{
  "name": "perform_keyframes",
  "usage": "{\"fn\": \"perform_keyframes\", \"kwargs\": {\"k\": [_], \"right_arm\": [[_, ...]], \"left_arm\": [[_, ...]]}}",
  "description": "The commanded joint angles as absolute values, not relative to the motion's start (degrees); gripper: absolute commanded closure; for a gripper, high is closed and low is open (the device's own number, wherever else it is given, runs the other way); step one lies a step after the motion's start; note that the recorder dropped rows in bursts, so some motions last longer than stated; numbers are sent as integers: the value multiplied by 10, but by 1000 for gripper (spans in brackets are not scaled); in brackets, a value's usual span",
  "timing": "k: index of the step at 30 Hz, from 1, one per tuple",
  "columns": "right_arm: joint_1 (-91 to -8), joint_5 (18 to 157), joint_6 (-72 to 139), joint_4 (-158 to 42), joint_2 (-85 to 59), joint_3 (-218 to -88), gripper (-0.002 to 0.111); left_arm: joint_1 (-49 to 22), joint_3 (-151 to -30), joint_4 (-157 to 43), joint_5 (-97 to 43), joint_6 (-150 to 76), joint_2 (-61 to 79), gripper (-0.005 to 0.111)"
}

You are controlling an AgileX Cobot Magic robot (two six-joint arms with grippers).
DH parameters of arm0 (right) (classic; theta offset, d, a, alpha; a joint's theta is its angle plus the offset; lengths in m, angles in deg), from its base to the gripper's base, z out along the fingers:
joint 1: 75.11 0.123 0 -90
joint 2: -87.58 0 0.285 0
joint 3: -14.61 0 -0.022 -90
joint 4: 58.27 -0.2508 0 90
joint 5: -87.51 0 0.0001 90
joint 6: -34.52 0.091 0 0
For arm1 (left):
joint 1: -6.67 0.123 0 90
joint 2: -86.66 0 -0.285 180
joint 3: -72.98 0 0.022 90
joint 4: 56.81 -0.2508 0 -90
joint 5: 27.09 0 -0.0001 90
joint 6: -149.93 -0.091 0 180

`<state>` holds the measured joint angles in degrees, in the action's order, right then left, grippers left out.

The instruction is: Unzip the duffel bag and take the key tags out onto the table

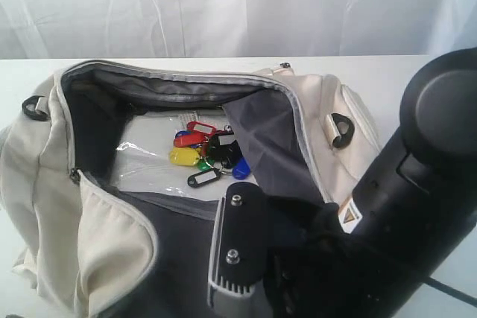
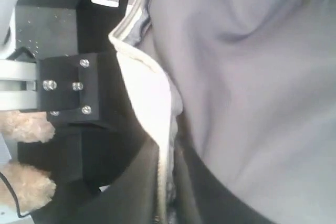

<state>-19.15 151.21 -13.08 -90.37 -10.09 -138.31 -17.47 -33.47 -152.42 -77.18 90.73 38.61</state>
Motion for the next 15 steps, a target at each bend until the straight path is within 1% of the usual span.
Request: {"fn": "perform_keyframes", "kwargs": {"k": [1,2,4,5,6,8,10,15], "right_arm": [[-189,1523,-126,-959,-104,-1379,73],[-189,1530,-126,-975,-104,-1382,63],[-189,1539,-126,-1021,-107,-1389,48],[-189,1544,-126,-1049,-110,-1393,43],[-189,1548,-126,-1070,-115,-1397,41],[-189,1551,-130,-1104,-129,-1411,42],[-189,1526,-130,-1095,-146,-1424,44],[-189,1352,-101,-1008,-169,-1429,53]], "left_arm": [[-174,-330,-1534,-771,910,391,107],[-174,-330,-1533,-772,910,391,107],[-174,-330,-1533,-772,905,391,107],[-174,-330,-1533,-772,902,391,107],[-174,-330,-1535,-772,898,391,107],[-174,-330,-1540,-775,897,391,107],[-174,-330,-1542,-778,897,391,107],[-174,-330,-1542,-786,894,391,107]]}}
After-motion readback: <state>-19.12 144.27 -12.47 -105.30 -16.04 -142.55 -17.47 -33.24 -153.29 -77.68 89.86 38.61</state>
